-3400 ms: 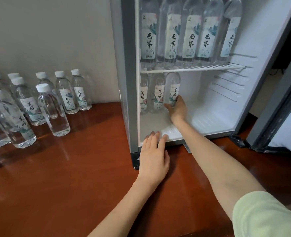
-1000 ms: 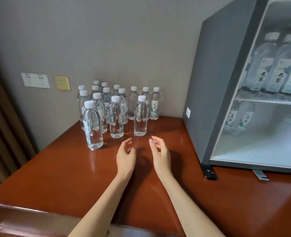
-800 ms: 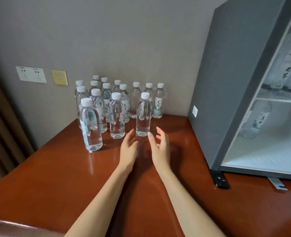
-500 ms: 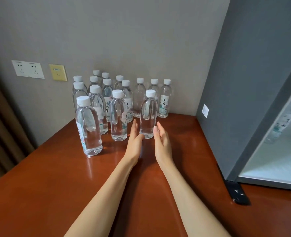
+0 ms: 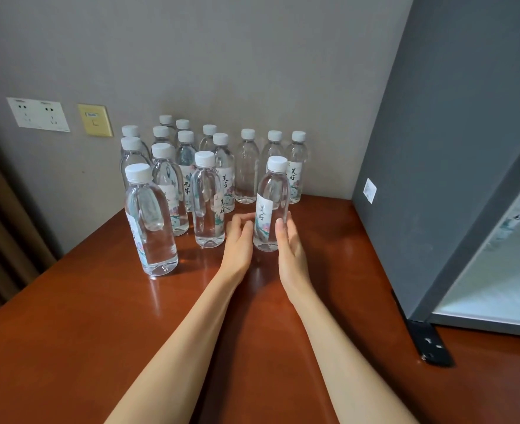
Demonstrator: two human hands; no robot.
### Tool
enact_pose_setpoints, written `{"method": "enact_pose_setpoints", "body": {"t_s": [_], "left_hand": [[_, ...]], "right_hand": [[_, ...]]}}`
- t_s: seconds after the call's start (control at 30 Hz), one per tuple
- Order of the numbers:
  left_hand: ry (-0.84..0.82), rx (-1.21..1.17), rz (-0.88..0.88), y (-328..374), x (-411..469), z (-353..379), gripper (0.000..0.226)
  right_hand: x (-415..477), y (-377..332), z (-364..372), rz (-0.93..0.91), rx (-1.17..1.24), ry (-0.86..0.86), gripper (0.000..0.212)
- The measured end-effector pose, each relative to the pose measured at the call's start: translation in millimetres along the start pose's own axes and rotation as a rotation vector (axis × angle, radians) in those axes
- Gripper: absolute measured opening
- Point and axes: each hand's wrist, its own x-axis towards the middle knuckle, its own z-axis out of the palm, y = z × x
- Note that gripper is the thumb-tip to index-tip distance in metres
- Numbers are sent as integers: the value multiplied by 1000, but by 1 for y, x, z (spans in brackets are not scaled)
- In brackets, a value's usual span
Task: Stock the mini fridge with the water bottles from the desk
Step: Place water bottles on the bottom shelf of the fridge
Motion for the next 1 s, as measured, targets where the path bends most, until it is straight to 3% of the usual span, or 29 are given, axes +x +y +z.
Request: {"method": "enact_pose_setpoints", "body": {"t_s": [0.27, 0.43, 0.6, 0.73, 1.0], "left_hand": [[-72, -117, -19, 2, -9, 2, 11], [-120, -82, 47, 13, -16, 3, 25], [-180, 60, 98, 16, -24, 7, 43], [-193, 44, 138, 16, -28, 8, 37], [-89, -11, 55, 16, -37, 9, 38]], "right_hand": [[3, 1, -3, 39, 121, 4, 45], [2, 1, -3, 65, 155, 29, 41], [2, 1, -5, -1, 61, 75, 10], [2, 0, -6, 23, 59, 100, 22], [-3, -3, -9, 92, 84, 76, 36]]}}
